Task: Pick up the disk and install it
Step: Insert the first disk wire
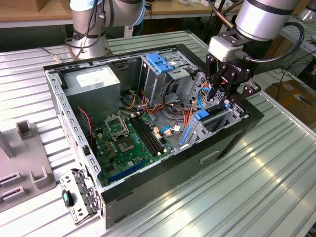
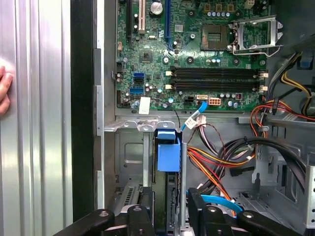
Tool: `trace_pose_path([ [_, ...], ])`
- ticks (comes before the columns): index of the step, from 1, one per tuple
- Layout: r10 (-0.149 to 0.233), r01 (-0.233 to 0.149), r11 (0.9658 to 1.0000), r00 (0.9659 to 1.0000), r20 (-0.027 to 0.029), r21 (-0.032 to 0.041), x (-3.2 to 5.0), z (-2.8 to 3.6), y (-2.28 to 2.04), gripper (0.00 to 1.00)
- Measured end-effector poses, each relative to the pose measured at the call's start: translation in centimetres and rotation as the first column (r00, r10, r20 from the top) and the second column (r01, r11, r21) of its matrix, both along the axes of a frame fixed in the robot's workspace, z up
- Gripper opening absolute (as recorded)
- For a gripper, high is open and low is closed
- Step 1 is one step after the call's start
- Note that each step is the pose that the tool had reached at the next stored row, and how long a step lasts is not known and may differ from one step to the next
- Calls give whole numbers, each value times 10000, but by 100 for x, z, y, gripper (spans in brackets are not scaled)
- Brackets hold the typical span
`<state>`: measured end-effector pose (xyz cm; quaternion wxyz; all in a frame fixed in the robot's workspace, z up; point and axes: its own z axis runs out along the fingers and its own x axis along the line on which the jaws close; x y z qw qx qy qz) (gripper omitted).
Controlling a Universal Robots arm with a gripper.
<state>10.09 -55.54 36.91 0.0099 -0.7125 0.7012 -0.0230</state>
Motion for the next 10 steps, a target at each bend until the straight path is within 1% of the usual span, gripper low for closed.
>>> trace_pose_path([
  [2, 0, 0, 10000, 10000, 0, -7, 0, 89, 0, 43],
  [6, 0, 0, 10000, 10000, 0, -14, 0, 181, 0, 43],
  [10, 0, 0, 10000, 10000, 0, -16, 0, 192, 0, 43],
])
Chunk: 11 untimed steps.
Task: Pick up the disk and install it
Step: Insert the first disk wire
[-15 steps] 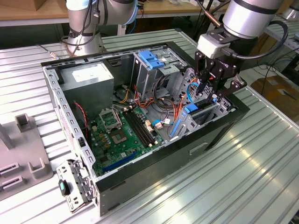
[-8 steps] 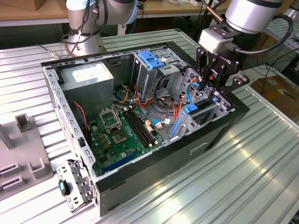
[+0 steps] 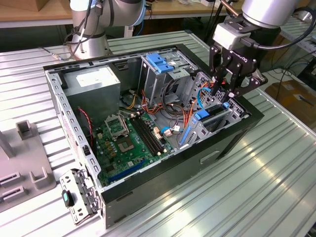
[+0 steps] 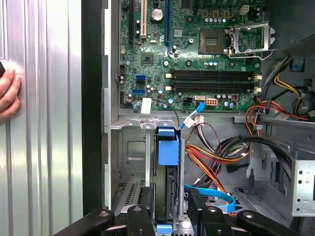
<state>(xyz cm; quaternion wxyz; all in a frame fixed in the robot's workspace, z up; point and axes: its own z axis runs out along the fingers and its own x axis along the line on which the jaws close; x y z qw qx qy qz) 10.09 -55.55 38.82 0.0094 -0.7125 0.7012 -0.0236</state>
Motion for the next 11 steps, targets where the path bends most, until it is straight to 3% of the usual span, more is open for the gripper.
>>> trace_pose_path([
  [11, 0, 0, 10000, 10000, 0, 0, 0, 0, 17, 43],
])
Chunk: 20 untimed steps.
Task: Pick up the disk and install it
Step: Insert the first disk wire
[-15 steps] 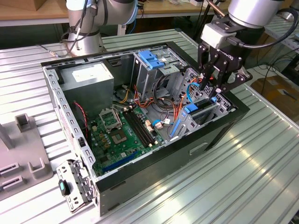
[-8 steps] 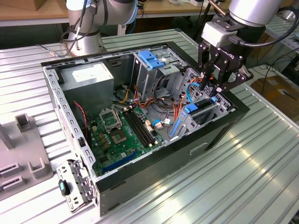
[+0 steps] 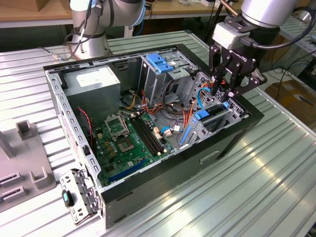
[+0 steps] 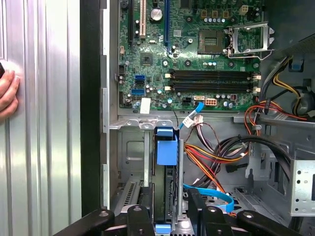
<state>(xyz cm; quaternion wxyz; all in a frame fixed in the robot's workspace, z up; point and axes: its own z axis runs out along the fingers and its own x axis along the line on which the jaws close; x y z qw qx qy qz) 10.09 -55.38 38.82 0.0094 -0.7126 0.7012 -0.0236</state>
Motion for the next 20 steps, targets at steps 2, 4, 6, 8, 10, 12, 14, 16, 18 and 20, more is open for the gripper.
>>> trace_pose_path([
  [2, 0, 0, 10000, 10000, 0, -1, 0, 0, 5, 43],
  [4, 0, 0, 10000, 10000, 0, -1, 0, 0, 6, 43],
  [6, 0, 0, 10000, 10000, 0, -1, 0, 0, 7, 43],
  [8, 0, 0, 10000, 10000, 0, -1, 0, 0, 7, 43],
  [10, -1, 1, 10000, 10000, 0, 0, 0, 0, 7, 43],
  [12, 6, -6, 10000, 10000, 0, -1, 0, 1, 9, 43],
  [14, 20, -20, 10000, 10000, 0, -1, 29, 0, 15, 43],
  [16, 29, -29, 10000, 10000, 0, -2, 75, -3, 31, 43],
  [18, 33, -33, 10000, 10000, 0, -2, 114, -11, 54, 43],
  [20, 35, -35, 10000, 10000, 0, -1, 139, -19, 88, 43],
])
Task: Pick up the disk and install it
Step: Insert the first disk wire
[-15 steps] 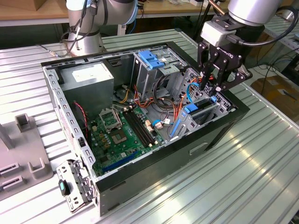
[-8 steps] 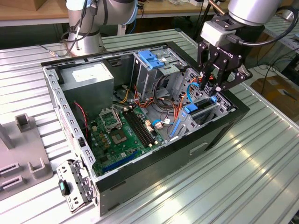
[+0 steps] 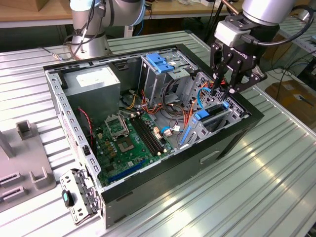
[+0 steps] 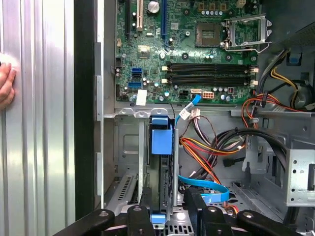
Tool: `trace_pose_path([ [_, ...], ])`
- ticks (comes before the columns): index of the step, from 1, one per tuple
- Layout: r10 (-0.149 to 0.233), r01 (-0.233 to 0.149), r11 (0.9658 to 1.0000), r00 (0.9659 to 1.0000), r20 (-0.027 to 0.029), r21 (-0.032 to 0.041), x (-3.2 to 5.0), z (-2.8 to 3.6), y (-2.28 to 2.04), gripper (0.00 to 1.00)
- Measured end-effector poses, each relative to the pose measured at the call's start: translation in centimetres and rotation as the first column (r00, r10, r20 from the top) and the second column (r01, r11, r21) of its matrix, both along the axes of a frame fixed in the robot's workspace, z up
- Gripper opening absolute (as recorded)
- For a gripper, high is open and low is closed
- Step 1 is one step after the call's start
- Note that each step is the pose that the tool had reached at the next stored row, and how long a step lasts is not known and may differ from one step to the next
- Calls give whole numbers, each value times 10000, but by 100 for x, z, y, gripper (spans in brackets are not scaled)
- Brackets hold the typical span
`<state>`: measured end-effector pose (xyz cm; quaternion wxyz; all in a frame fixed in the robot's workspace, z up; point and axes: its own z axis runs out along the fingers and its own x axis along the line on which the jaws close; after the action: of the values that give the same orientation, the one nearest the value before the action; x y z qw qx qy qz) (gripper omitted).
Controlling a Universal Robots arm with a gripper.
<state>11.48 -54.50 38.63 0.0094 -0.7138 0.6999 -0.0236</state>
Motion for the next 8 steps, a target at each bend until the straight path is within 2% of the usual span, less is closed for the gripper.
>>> trace_pose_path([
  [6, 3, -3, 10000, 10000, 0, -9, 16, -71, 136, 43],
  [8, 3, -3, 10000, 10000, 0, -14, 19, -91, 162, 43],
])
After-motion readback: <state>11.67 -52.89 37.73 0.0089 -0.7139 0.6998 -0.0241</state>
